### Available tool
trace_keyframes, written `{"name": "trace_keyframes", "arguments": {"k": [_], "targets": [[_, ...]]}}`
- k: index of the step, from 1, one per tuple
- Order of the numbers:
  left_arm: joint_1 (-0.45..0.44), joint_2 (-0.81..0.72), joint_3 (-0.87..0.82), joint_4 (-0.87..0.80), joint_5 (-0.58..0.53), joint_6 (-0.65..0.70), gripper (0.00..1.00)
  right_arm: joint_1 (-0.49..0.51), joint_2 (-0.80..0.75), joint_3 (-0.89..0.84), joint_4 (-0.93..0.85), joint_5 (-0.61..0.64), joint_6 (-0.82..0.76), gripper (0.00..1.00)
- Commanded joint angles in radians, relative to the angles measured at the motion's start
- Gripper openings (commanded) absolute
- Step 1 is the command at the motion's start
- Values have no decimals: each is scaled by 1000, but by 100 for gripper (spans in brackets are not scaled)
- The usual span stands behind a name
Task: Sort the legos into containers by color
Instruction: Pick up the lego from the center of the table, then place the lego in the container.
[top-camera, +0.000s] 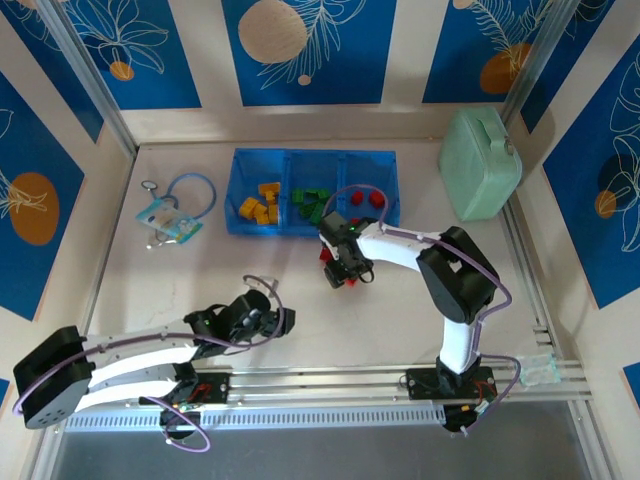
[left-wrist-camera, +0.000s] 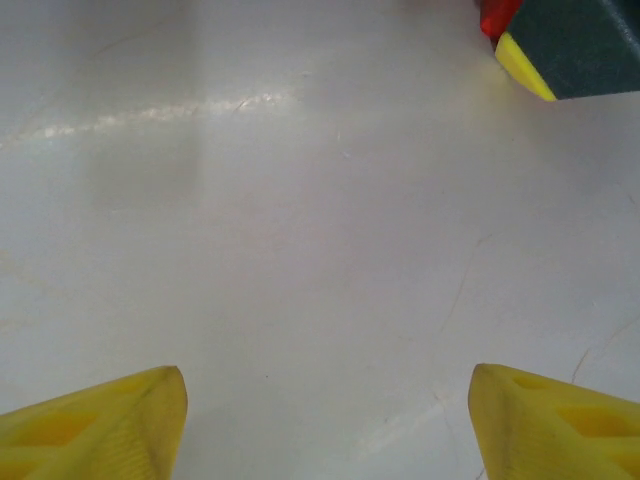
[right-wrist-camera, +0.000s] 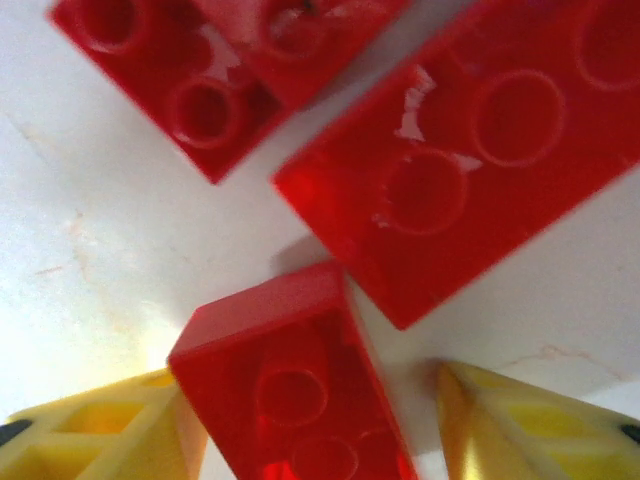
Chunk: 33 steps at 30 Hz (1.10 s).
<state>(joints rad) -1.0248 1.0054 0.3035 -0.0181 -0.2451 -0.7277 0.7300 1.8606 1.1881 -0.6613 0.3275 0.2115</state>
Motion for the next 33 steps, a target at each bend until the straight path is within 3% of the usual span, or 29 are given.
{"name": "trace_keyframes", "arguments": {"k": [1,7,9,14,19,26,33], "targets": [[-25,-27,-25,-13,-55,-40,74,38,29,31,-64,60,22,50],[-68,-66,-51,-28,-99,-59,73,114,26,85,-125,49,85,26],[-76,-76,-55,-33,-107,-61,73,129,6,123,-142,28,95,23],[-92,-99,-55,-49,-119,-62,72,102,-101,241,-165,17,83,23],[-110,-115,-54,-58,-138,-71,72,-36,-135,361,-206,74,101,23],[-167,-124,-33,-102,-191,-69,72,-247,-47,442,-194,-6,105,24],[-194,-124,8,-150,-218,-41,72,-312,93,546,-230,14,94,28]]}}
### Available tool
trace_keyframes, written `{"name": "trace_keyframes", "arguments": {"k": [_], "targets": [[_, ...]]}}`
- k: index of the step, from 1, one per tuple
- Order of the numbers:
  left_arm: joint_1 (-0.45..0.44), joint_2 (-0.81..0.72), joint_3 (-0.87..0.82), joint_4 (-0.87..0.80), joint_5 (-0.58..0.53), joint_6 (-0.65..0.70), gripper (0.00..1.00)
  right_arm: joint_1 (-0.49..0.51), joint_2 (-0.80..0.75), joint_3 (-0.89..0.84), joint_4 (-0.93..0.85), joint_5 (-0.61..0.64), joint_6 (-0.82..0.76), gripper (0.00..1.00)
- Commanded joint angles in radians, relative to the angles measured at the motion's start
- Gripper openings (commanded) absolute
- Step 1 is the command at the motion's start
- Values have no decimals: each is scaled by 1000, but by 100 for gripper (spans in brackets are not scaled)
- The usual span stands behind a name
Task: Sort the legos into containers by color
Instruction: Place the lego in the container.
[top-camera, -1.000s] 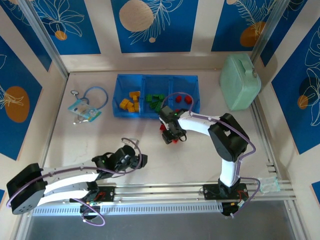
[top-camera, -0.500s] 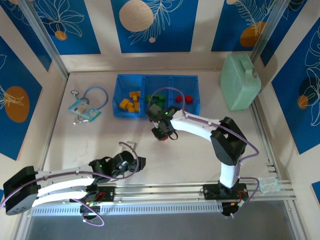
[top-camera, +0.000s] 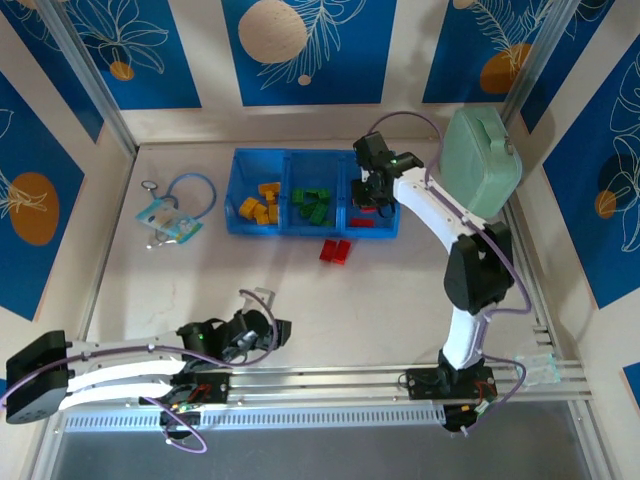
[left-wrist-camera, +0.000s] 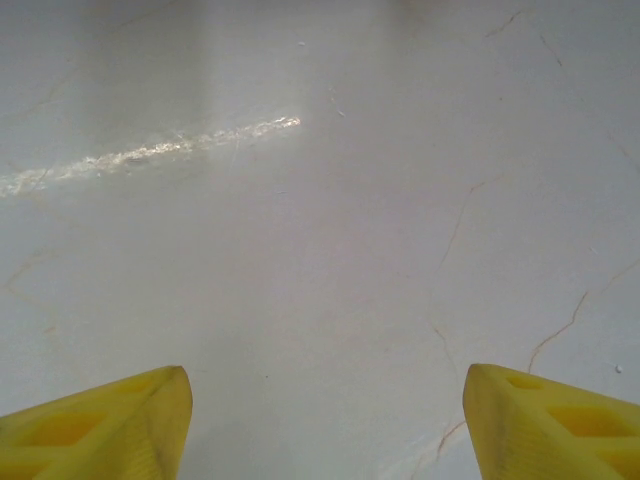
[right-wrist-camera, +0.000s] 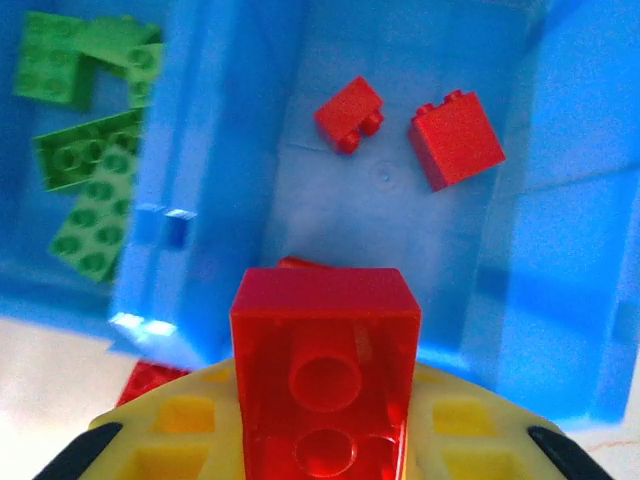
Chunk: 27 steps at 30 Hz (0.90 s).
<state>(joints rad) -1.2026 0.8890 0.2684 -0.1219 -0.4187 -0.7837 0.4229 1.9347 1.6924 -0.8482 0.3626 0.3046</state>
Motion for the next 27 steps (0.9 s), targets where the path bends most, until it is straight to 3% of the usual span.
{"name": "trace_keyframes", "arguments": {"k": [1,5,9,16,27], "targets": [[-23,-9,56,-79,-67,17,72,-6,24,48,-42,-12,2,32],[-35,-29,86,-139,-110,31,72,-6,26,69,-51,6,5,53],[-35,-37,100,-126,-112,54,72,7,-20,49,-50,-10,18,56],[-25,51,195,-72,-111,117,76,62,-239,-164,37,-17,76,58],[219,462,373,160,226,142,78,142,-635,-599,156,-60,210,63]]}}
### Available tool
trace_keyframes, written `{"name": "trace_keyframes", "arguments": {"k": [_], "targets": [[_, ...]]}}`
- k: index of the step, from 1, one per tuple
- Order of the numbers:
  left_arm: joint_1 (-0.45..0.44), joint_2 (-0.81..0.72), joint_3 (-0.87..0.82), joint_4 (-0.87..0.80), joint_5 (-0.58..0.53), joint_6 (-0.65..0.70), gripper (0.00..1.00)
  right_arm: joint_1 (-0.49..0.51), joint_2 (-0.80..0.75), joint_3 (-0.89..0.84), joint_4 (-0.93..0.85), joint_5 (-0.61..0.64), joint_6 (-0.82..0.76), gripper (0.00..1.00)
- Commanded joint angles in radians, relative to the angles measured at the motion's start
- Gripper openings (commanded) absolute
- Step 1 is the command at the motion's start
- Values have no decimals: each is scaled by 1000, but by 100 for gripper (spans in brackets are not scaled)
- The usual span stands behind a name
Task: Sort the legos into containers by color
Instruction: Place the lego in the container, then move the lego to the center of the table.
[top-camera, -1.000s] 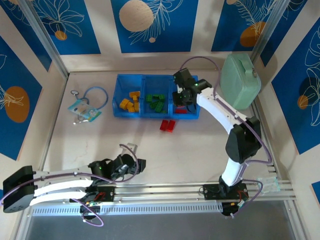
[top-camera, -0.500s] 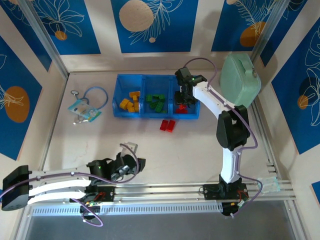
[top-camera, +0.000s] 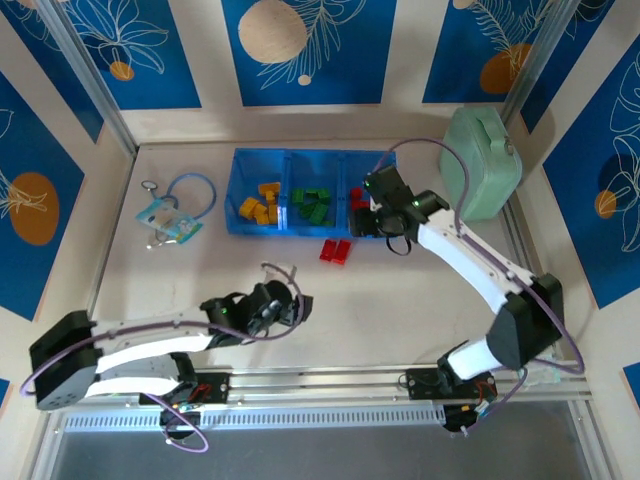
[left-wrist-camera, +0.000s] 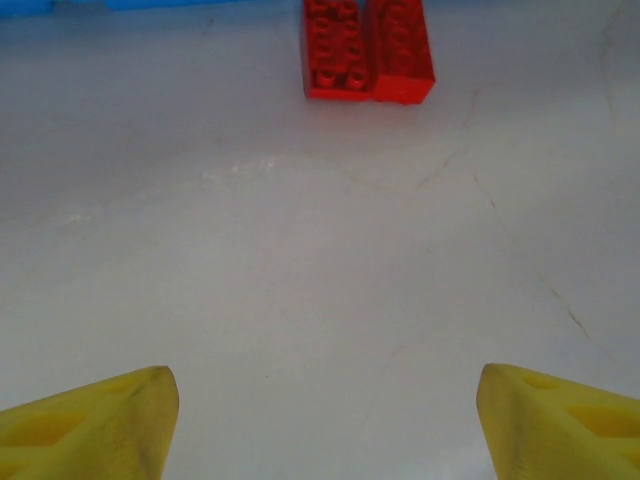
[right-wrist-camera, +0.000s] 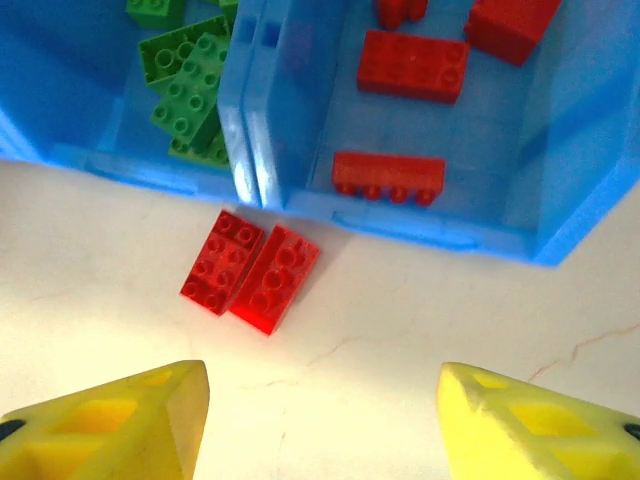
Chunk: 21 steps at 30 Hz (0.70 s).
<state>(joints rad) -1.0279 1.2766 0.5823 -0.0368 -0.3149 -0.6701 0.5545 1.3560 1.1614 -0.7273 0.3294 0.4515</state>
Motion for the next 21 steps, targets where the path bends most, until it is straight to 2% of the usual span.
{"name": "trace_keyframes", "arguments": {"k": [1,3,5,15,21], "targets": [[80,121,87,84,166,24,77,10,-85,-104,41,-27,80,63],[156,200,140,104,240,7,74,13,-134,-172,55,-34,105,62],[203,267,206,105,267,15,70,18,-178,-228,64,-40,131,62],[248,530,514,-46,252,140,68,25,-351,-376,52,-31,191,61],[270,598,570,-44,265,139,64,24,-411,-392,56,-42,187,61]]}}
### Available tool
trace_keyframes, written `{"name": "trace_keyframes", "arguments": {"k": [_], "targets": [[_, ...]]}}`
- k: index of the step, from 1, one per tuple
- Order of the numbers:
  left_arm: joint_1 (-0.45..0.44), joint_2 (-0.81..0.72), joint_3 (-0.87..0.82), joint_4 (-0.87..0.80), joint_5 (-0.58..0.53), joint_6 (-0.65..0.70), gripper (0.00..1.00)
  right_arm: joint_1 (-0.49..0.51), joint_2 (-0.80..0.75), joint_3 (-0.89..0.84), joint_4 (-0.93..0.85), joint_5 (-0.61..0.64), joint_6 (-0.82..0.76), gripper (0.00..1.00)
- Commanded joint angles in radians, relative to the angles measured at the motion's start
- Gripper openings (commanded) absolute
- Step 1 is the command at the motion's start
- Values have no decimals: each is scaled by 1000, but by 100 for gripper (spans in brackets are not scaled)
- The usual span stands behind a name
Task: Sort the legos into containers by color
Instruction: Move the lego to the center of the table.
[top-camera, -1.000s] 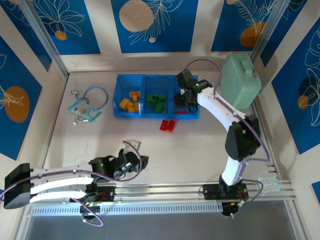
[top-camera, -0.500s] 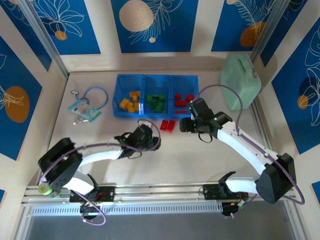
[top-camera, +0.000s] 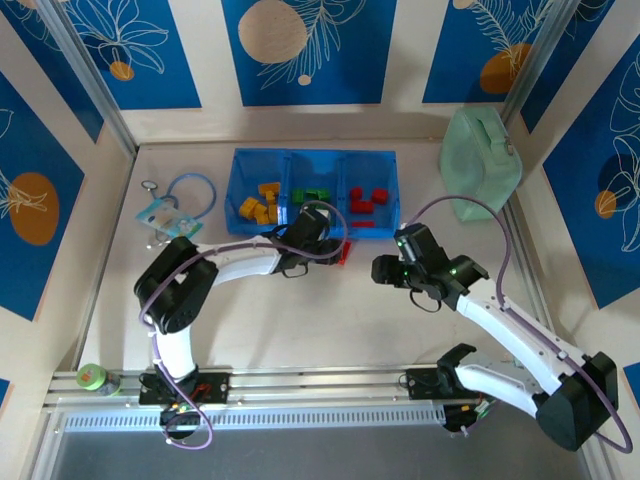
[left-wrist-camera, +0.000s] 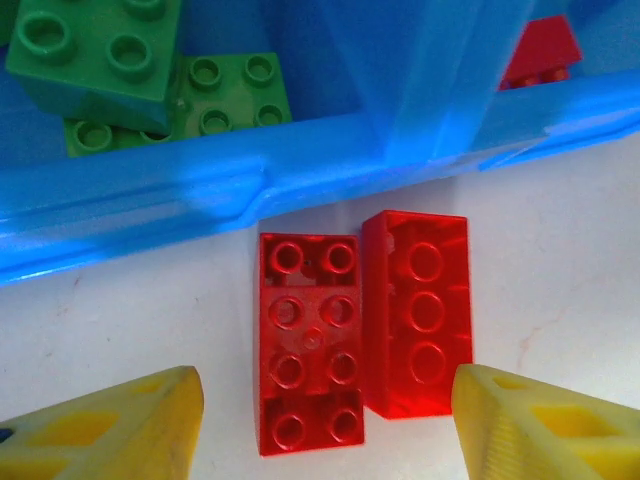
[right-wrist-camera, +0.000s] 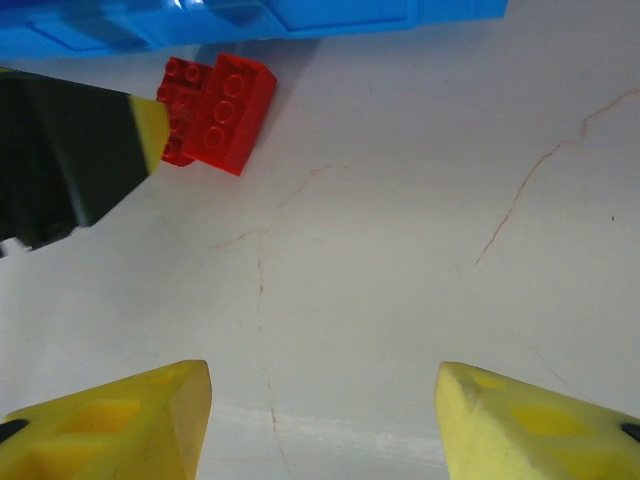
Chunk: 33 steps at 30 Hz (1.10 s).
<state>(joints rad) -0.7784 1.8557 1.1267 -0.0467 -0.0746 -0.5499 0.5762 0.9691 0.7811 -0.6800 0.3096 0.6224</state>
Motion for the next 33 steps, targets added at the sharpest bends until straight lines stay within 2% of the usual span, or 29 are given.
{"name": "trace_keyframes", "arguments": {"k": [1,6,15,22,25,33], "targets": [[27,21,23,-23,29,13,62,2,-29,-12,5,-20,13,61],[32,50,58,-41,22,9,55,-1,-36,-20,3,-21,13,58],[32,86,71,-59,14,25,54,-10,-38,-20,2,-27,10,58],[33,64,-24,-9,12,-8,49,-10,-40,-13,-1,-35,20,58],[25,23,-99,0,-10,-39,47,-7,-43,-19,2,-38,25,57],[-98,-216,-257,-39,-171,-106,48,-1,-25,-40,44,-57,43,57]]}}
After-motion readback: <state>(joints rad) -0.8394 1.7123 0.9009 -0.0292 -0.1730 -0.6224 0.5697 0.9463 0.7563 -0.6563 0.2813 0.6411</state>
